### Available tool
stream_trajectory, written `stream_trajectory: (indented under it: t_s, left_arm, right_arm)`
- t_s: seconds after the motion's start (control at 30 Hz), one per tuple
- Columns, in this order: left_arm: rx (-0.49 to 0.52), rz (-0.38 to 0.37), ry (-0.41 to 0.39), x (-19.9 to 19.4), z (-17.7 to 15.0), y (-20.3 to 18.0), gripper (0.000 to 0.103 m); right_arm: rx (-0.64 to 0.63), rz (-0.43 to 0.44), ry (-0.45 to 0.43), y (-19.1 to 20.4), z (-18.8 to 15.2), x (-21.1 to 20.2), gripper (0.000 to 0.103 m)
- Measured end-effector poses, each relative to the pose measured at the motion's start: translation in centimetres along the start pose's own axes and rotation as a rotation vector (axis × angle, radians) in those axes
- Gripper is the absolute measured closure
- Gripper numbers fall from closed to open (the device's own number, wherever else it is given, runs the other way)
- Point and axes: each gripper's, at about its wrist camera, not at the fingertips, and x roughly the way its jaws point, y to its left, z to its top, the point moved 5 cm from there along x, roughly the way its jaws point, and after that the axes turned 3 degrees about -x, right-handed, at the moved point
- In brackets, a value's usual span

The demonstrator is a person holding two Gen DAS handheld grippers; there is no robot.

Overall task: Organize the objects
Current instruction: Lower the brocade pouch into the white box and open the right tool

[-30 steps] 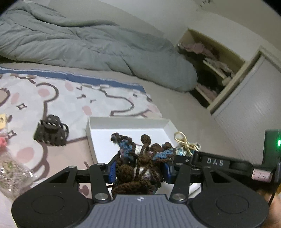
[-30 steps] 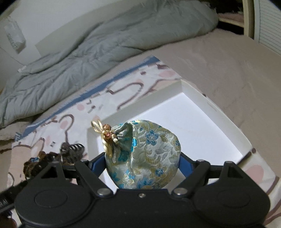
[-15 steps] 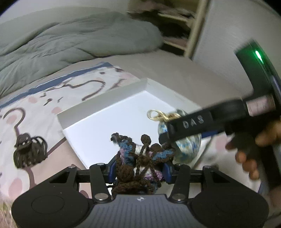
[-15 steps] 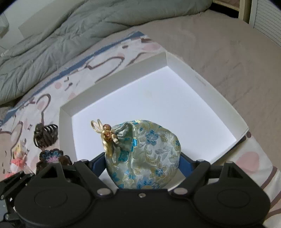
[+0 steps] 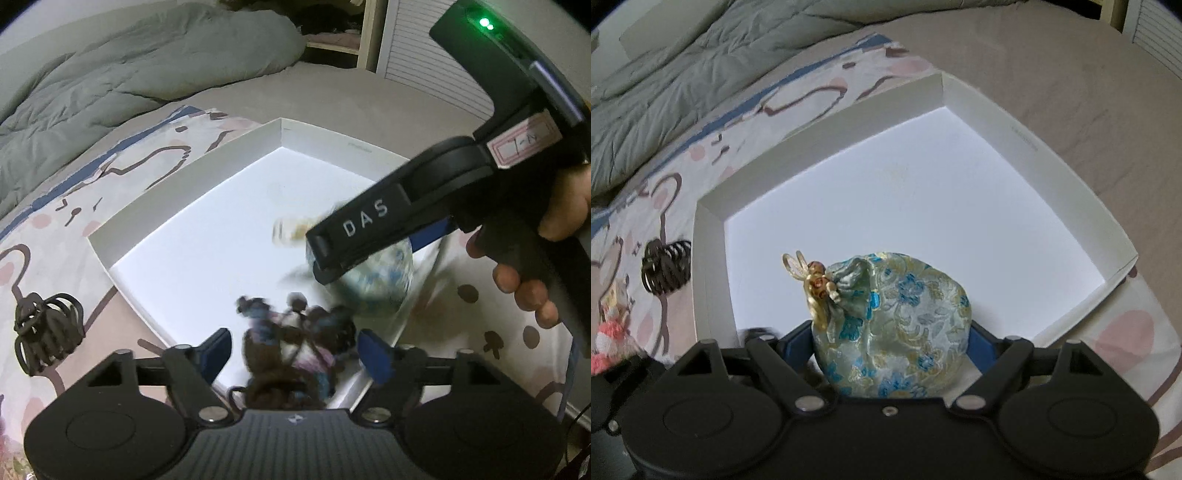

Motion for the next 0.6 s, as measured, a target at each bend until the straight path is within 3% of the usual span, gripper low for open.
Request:
stream_trajectory:
  t_s: [0.17, 0.6]
  left_arm:
    - [-0.003, 0.015, 0.012, -0.2, -0.2, 0.6, 0.026]
    - [-0.083, 0.017, -0.023, -2.3, 0.1, 1.6, 0.026]
  right_arm:
    - [-0.019, -0.037, -0.015, 0.2, -0.1, -0.3, 0.008]
    - [-0.005, -0.021, -0.057, 0.2, -0.4, -2.5, 0.008]
